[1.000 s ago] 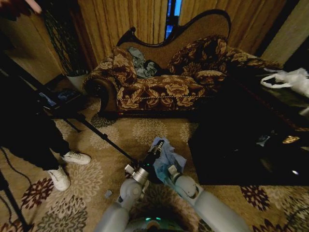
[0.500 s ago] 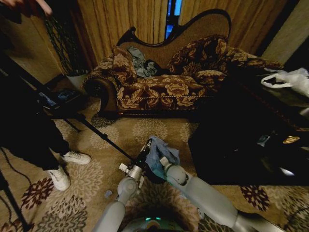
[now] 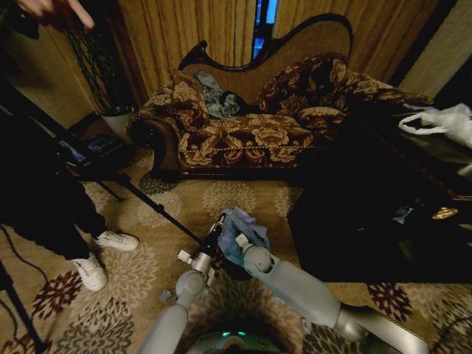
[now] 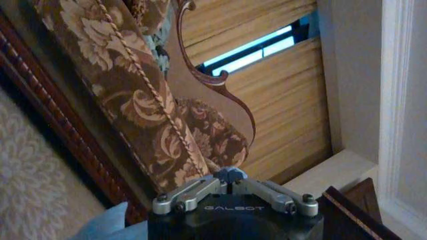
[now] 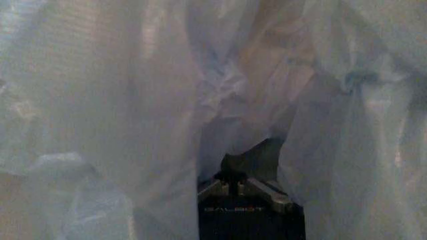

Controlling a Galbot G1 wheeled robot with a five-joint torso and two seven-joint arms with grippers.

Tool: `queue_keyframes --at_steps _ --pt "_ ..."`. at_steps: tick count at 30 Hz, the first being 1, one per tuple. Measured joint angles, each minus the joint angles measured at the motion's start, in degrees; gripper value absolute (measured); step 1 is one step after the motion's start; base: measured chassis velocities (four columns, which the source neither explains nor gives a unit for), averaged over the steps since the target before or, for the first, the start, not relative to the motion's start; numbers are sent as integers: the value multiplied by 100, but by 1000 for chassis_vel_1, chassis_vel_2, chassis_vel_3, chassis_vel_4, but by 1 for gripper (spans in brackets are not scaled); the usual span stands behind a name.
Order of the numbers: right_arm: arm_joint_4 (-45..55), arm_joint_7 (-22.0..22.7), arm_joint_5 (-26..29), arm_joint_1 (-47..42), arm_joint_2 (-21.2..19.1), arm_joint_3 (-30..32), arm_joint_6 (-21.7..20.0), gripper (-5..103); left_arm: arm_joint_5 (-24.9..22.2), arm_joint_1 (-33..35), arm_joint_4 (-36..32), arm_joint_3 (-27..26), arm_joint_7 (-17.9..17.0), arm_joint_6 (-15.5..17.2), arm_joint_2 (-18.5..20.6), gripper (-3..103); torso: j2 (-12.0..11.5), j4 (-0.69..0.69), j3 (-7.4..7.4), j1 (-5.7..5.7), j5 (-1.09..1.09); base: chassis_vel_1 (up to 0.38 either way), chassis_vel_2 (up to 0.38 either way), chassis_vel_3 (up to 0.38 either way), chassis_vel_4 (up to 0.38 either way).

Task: Place a garbage bag over the trash bin.

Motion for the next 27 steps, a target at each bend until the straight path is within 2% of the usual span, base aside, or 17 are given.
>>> queue_keyframes --at_steps 6,20,27 --pt "-227 83 73 81 83 -157 -228 0 13 -2 -15 -34 44 26 0 0 0 -1 0 -1 0 0 0 0 0" --pt "-571 97 340 347 -38 -443 -235 0 43 -59 52 -16 21 11 -28 0 0 -1 0 0 1 0 0 0 0" --pt "-739 43 307 314 -27 -352 -231 0 171 -256 450 -92 -154 -20 -63 0 0 0 0 0 1 0 0 0 0"
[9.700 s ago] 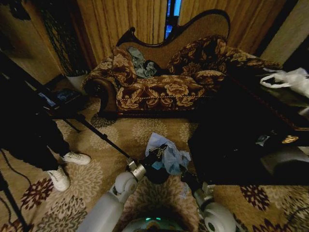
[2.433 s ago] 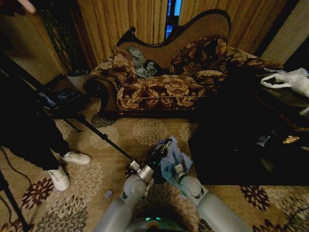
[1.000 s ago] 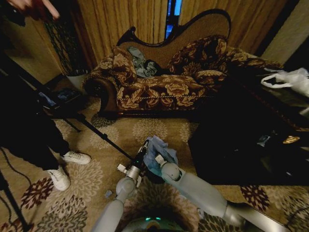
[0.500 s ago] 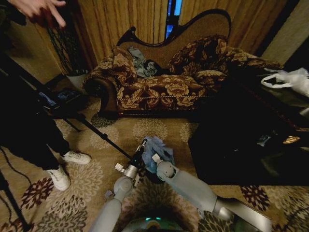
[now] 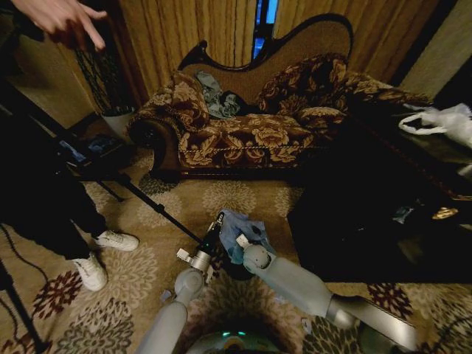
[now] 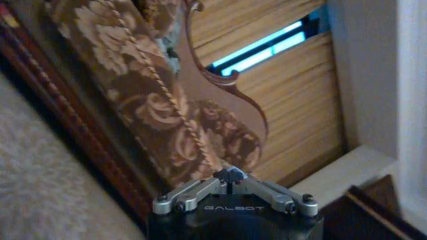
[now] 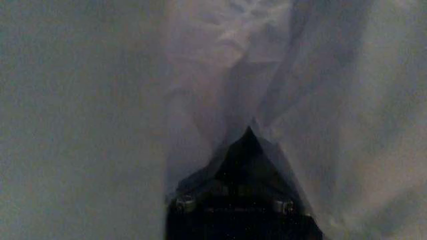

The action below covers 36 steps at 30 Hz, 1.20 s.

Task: Place a garbage bag over the trash bin.

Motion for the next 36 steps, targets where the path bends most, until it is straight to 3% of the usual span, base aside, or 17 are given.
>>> queue_keyframes --at_steps 10,26,36 --pt "270 108 82 -127 -103 44 5 0 7 -244 821 -38 -267 -183 -19 0 1 0 0 0 0 0 0 0 0" --pt "424 207 116 -208 -100 -8 13 0 -7 -578 2035 112 -150 -406 -92 0 1 0 0 0 -1 0 0 0 0" --pt "573 293 188 -251 -107 -56 13 0 526 -311 1910 137 -129 -428 -20 0 1 0 -1 0 0 0 0 0 0"
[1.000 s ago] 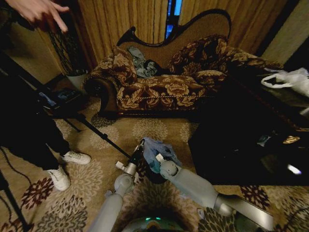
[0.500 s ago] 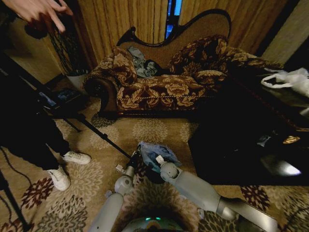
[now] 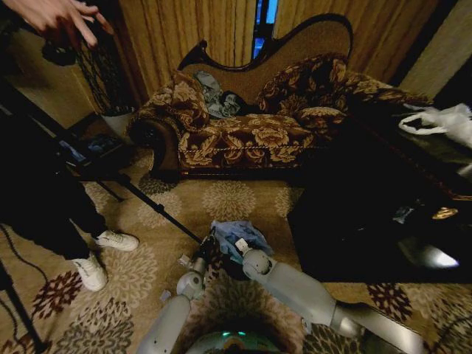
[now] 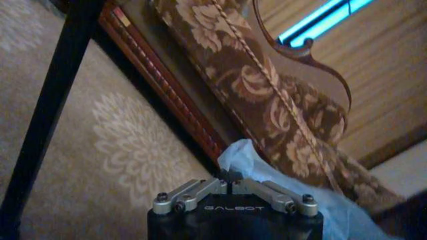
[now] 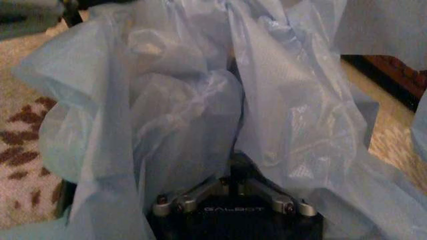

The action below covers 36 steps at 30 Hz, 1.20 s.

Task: Place a garbage bag over the trash bin.

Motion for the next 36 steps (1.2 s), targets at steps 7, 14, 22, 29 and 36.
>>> queue_keyframes --at_steps 7,14,22,29,36 --pt "-8 0 2 -10 4 28 2 0 250 -98 300 40 6 -18 -39 0 0 0 0 0 0 0 0 0 0" --pt "31 0 4 -12 -14 34 8 0 600 -107 523 85 76 -87 -82 0 0 0 0 0 0 0 0 0 0" --pt "132 -2 2 -101 -43 143 34 0 767 -96 685 93 145 -148 -91 0 0 0 0 0 0 0 0 0 0" --pt "193 63 -33 -205 -35 220 43 -2 763 -172 740 88 144 -148 -91 0 0 0 1 0 0 0 0 0 0" --pt "329 100 -73 -435 -70 484 158 25 769 -153 742 98 148 -112 -94 0 0 0 1 0 0 0 0 0 0"
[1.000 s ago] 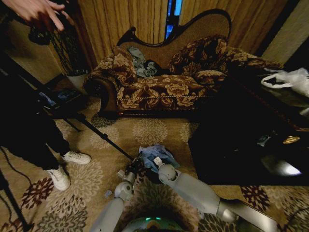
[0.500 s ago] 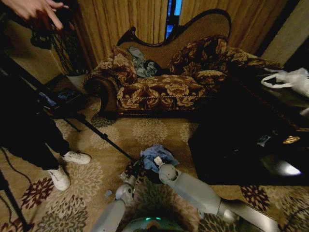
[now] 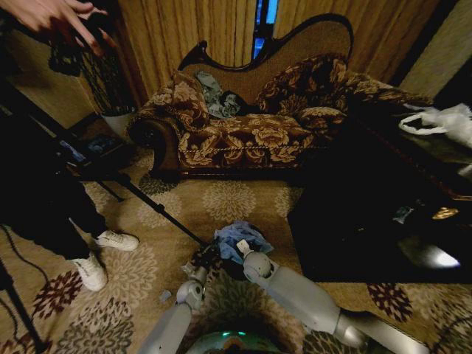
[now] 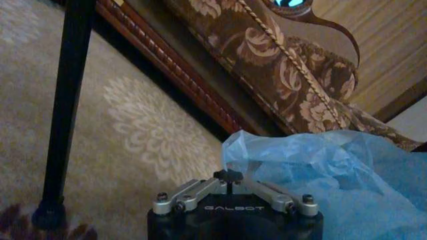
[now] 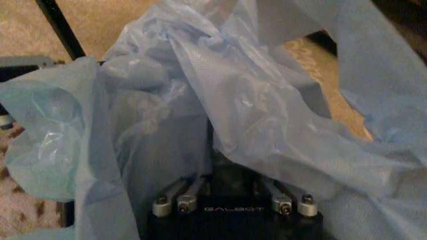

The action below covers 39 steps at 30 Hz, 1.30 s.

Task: Place a garbage bag over the trash bin.

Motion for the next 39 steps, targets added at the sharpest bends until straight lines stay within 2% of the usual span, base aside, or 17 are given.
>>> queue_keyframes --at_steps 2,3,4,5,8,9,12,15,16,18,23,33,39 --pt "5 0 -3 -27 0 29 35 25 2 7 -15 0 -3 8 0 0 0 0 0 0 0 0 0 0 0" --pt "11 0 -4 -68 1 75 90 35 7 16 -40 0 -13 17 1 0 0 0 0 0 0 0 0 0 0" --pt "17 -39 -4 -151 2 163 204 41 20 29 -84 0 -36 36 0 0 0 0 0 0 0 0 0 0 0" --pt "17 -39 -4 -151 2 163 204 41 20 29 -84 0 -36 36 0 0 0 0 0 0 0 0 0 0 0" --pt "48 -115 -8 -285 -1 285 494 57 78 35 -161 -4 -96 90 -2 0 0 0 0 0 0 0 0 0 0" --pt "48 -115 -8 -285 -1 285 494 57 78 35 -161 -4 -96 90 -2 0 0 0 0 0 0 0 0 0 0" --pt "65 -163 -7 -412 22 364 635 74 137 17 -197 -17 -138 107 8 0 0 0 0 0 0 0 0 0 0" --pt "88 -164 9 -460 31 380 660 74 139 18 -222 -24 -153 110 16 0 0 0 0 0 0 0 0 0 0" --pt "108 -162 32 -502 36 383 684 85 139 26 -245 -31 -161 110 18 0 0 0 0 0 1 0 0 0 0" --pt "108 -146 77 -536 51 385 728 95 130 59 -252 -37 -163 87 14 0 0 0 0 0 0 0 0 0 0" --pt "43 -52 129 -528 99 377 780 100 111 125 -244 -41 -119 48 18 0 0 0 0 0 0 0 0 0 0" --pt "-94 194 237 -338 138 357 653 100 122 75 -144 -9 18 75 18 0 -2 0 0 0 0 0 0 0 0" --pt "-96 229 423 -201 96 306 583 100 361 -20 5 -9 26 75 12 0 -2 0 0 0 0 0 0 0 0"
